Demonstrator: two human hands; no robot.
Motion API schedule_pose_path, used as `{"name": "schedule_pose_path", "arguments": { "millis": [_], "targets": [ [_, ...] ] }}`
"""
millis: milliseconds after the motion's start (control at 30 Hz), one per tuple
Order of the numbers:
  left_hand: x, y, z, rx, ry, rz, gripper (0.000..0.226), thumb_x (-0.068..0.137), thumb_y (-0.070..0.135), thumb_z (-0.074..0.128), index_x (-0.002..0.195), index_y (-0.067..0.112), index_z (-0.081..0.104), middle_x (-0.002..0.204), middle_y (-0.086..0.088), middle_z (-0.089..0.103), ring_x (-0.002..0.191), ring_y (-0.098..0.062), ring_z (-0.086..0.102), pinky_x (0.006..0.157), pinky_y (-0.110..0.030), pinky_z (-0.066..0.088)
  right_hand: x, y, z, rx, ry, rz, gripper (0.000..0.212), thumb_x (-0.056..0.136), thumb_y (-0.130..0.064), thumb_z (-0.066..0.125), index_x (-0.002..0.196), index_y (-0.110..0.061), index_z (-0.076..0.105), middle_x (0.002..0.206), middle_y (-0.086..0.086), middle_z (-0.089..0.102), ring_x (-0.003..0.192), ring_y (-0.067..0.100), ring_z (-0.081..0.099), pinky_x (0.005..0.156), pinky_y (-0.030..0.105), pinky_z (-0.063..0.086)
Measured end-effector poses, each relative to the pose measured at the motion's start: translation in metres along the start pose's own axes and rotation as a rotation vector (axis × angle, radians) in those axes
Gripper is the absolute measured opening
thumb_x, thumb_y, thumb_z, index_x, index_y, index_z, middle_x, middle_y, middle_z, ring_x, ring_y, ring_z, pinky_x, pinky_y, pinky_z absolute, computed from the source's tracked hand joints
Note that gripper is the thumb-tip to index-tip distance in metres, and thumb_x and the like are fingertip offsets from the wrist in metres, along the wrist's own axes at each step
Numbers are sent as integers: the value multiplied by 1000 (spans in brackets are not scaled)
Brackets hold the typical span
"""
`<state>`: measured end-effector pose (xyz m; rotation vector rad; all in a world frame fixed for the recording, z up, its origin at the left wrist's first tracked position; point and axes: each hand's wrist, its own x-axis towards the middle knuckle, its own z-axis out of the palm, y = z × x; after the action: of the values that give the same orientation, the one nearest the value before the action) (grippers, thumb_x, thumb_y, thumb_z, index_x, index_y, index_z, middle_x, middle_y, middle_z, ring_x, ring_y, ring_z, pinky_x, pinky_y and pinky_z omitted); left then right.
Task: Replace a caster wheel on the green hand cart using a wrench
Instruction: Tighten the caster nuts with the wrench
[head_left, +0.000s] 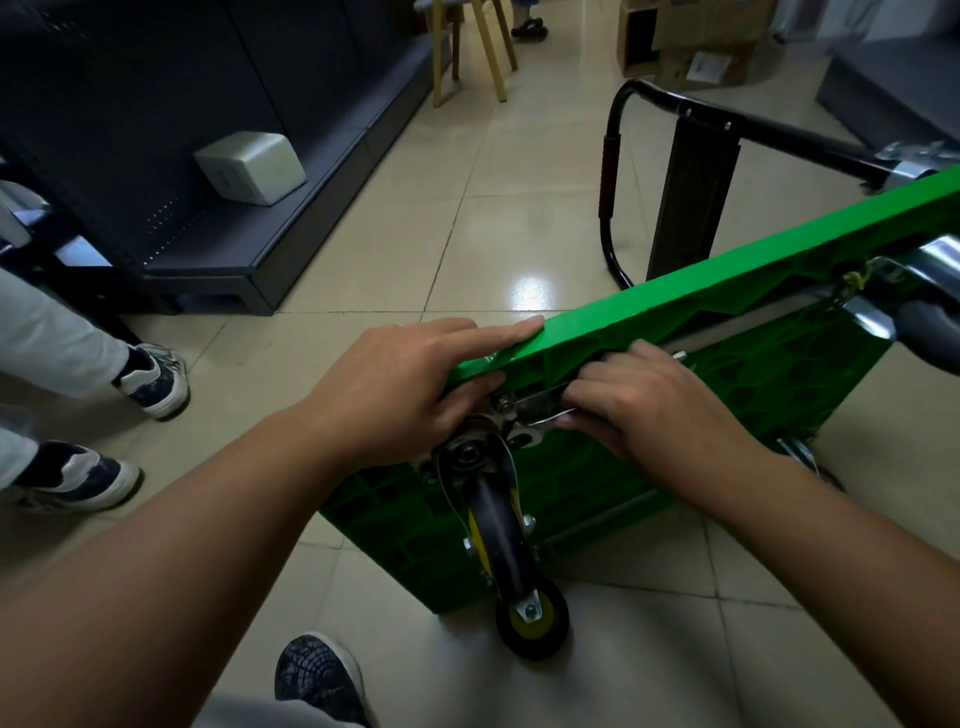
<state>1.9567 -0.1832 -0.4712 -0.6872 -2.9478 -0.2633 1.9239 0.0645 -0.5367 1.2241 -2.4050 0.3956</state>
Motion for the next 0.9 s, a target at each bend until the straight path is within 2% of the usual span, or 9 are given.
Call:
{"name": "schedule_pose_path", "arguments": {
  "millis": [133,267,400,500,600,700,767,833,900],
  "targets": [
    [1,-1,0,-10,7,1,54,103,46,48,155,53,34,116,8,70,95,-19,66,75,-44,54,-3,-1,9,-39,70,3,14,87,-22,78,80,-13,70,75,3,65,67,27,60,67,37,45],
    [0,1,0,-4,10,-2,55,103,45,49,155,52,34,108,9,68,83,-16,62,70,-44,54,-23,-7,33,102,130,203,13,88,-22,76,83,-11,71,78,3,67,69,24,59,70,36,43],
    [0,0,0,-10,8,-3,56,102,45,48,156,51,34,108,11,68,85,-15,63,70,-43,54,-42,-25,66,455,215,573,8,85,-21,80,84,-16,74,80,-6,69,75,15,62,71,31,46],
    [1,0,0,-10,6,-3,55,102,46,47,155,52,34,112,11,69,89,-16,65,72,-43,55,-48,-48,86,878,256,864,9,87,-20,78,80,-25,73,76,-13,72,75,1,67,66,12,48],
    [1,-1,0,-19,1,1,55,102,46,48,155,51,35,114,10,69,93,-19,66,74,-44,55,-49,-70,99,1116,321,973,12,89,-23,75,79,-28,76,76,-7,74,71,6,70,62,14,51],
    [1,0,0,-25,4,4,55,102,45,49,155,50,36,115,9,69,94,-21,67,74,-45,55,-48,-81,101,1243,327,988,7,85,-38,72,84,-32,77,76,-2,74,69,10,69,61,18,52],
    [1,1,-1,-33,7,8,55,102,45,49,155,50,37,114,9,70,93,-22,67,74,-45,55,-52,-73,97,1184,290,946,8,86,-33,73,83,-27,77,77,-1,74,72,11,70,63,19,53],
    [0,1,-2,-33,3,5,55,101,46,49,155,50,37,114,8,70,91,-21,67,73,-45,55,-61,-50,82,982,223,819,5,89,-24,75,83,-25,75,78,-5,72,75,10,68,67,20,52],
    [0,1,-2,-30,-2,3,55,101,46,47,155,51,35,115,8,70,91,-20,66,73,-45,55,-67,-19,61,630,91,565,2,90,-21,75,90,-19,74,83,-9,69,81,13,65,73,30,52]
  ]
}}
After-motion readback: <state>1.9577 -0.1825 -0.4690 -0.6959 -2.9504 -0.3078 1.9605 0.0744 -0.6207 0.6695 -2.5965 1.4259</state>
